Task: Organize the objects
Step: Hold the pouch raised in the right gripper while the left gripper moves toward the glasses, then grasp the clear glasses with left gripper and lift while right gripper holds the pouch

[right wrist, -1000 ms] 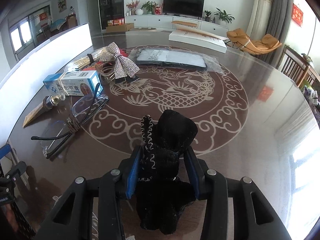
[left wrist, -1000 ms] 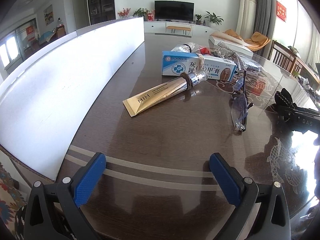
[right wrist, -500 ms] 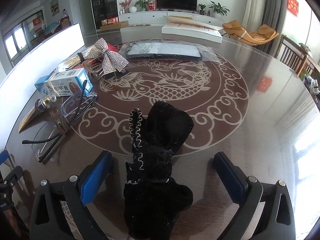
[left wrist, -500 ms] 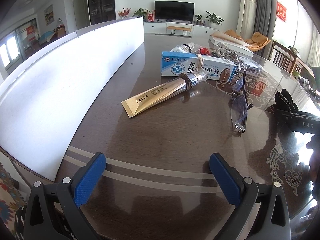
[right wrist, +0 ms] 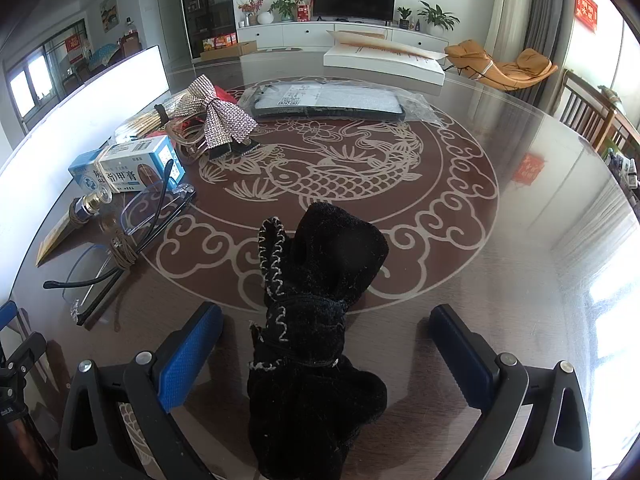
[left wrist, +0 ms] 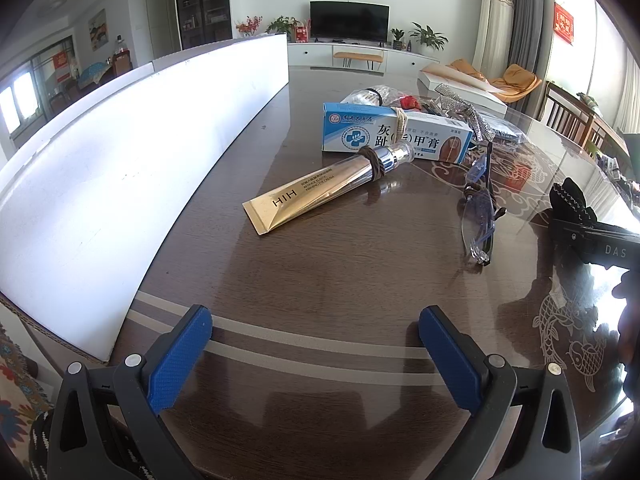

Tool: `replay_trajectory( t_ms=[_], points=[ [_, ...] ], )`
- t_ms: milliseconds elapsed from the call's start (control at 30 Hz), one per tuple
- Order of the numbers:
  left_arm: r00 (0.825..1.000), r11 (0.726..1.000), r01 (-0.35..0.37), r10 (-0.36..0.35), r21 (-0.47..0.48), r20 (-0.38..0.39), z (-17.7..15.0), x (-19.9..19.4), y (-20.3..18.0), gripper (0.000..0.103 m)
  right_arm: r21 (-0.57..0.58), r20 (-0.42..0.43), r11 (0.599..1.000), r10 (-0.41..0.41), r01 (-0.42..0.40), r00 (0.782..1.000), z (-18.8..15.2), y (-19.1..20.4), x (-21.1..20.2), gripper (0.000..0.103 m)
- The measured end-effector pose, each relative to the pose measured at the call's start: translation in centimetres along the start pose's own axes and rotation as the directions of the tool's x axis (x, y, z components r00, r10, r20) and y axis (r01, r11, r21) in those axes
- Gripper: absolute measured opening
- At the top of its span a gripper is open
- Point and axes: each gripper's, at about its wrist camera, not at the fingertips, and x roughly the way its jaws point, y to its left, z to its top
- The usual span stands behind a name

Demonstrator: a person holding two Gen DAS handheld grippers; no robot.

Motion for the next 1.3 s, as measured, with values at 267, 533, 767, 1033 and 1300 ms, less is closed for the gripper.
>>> replay_trajectory(
  t_ms=[267, 533, 767, 1033, 1300],
  points=[
    [1.0, 1.0, 0.0, 0.0, 0.0, 0.0, 0.0, 0.0, 0.0, 0.103, 0.0, 0.0, 1.0, 0.0, 0.0, 1.0, 0.0, 0.0, 0.0, 0.103],
    [1.0, 1.0, 0.0, 0.0, 0.0, 0.0, 0.0, 0.0, 0.0, 0.103, 0.0, 0.0, 1.0, 0.0, 0.0, 1.0, 0.0, 0.0, 0.0, 0.103],
    [1.0, 1.0, 0.001, -0.001, 0.0, -0.004, 0.0, 0.0, 0.0, 0.103, 0.0, 0.0, 1.0, 0.0, 0.0, 1.0, 0.0, 0.0, 0.0, 0.103],
    [0.958, 0.953, 0.284, -0.285, -0.105, 0.001, 0.8, -1.2, 1.2, 0.103, 0.0, 0.0, 1.0, 0.0, 0.0, 1.0, 0.0, 0.0, 0.0, 0.103],
    [0.927, 0.925, 0.373, -0.374, 0.068, 0.003, 4.1, -1.3, -4.0, 0.103, 0.0, 0.0, 1.0, 0.0, 0.0, 1.0, 0.0, 0.0, 0.0, 0.103]
  ],
)
